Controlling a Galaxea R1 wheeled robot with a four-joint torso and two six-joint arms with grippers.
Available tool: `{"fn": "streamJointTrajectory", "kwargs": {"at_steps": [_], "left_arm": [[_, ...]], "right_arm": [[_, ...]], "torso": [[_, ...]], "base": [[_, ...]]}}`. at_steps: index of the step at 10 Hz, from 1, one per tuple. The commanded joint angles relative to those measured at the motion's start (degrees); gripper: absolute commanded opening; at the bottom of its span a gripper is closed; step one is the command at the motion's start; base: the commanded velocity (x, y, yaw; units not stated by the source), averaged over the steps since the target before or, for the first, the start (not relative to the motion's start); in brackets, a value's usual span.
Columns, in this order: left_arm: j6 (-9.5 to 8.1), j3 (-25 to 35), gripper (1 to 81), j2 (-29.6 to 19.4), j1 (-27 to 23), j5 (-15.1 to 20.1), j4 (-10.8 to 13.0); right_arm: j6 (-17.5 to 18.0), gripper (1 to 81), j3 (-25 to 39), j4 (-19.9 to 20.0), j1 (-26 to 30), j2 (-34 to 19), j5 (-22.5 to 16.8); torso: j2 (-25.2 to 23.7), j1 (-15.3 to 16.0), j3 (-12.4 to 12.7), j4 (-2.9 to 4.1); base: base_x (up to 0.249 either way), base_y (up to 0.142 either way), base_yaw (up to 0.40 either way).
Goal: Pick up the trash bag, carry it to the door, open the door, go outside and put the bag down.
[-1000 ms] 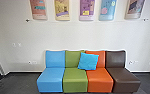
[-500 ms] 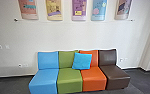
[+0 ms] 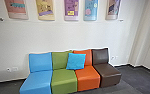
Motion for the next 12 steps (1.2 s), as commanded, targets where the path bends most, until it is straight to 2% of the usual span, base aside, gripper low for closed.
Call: {"fn": "streamJointTrajectory", "kwargs": {"at_steps": [1,12], "left_arm": [[0.48,-0.10,1.0,0.01,-2.96,2.44,-0.12],[0.48,-0.10,1.0,0.36,-3.40,2.44,0.05]], "right_arm": [[0.17,81.1,-0.32,4.99,2.73,0.31,-0.74],[-0.17,81.1,-1.28,4.90,2.20,1.54,-1.09]], "torso": [[0.00,0.00,0.00,0.00],[-0.02,0.00,0.00,0.00]], "base": [[0.000,0.000,-0.205],[0.000,0.000,-0.205]]}}
